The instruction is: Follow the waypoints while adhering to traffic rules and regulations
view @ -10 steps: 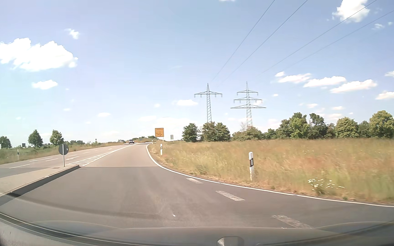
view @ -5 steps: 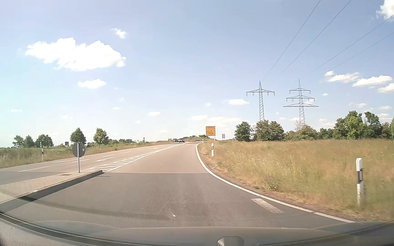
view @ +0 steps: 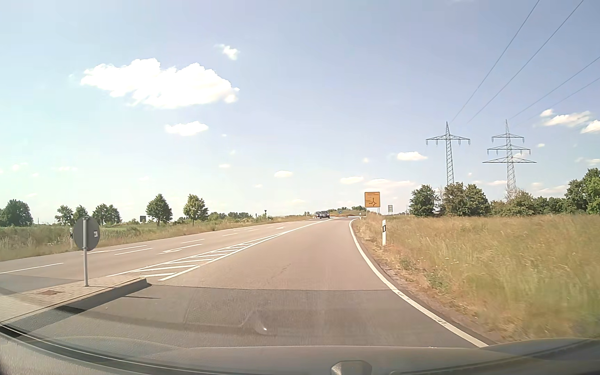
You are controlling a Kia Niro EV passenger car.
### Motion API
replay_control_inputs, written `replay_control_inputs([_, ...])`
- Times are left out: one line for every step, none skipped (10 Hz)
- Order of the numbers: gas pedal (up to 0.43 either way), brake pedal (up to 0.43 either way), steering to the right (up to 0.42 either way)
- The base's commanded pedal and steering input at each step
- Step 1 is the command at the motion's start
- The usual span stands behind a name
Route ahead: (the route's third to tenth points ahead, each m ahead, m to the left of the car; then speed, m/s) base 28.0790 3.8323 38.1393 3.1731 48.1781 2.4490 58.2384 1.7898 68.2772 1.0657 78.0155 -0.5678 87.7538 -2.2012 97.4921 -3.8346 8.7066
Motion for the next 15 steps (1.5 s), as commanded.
replay_control_inputs([0.268,0.024,-0.063])
replay_control_inputs([0.268,0.03,-0.043])
replay_control_inputs([0.268,0.03,-0.028])
replay_control_inputs([0.28,0.03,-0.008])
replay_control_inputs([0.28,0.03,-0.001])
replay_control_inputs([0.28,0.03,0.001])
replay_control_inputs([0.28,0.03,0.004])
replay_control_inputs([0.28,0.03,0.011])
replay_control_inputs([0.287,0.03,0.018])
replay_control_inputs([0.287,0.03,0.024])
replay_control_inputs([0.287,0.03,0.025])
replay_control_inputs([0.287,0.03,0.025])
replay_control_inputs([0.287,0.03,0.024])
replay_control_inputs([0.287,0.03,0.024])
replay_control_inputs([0.287,0.03,0.023])
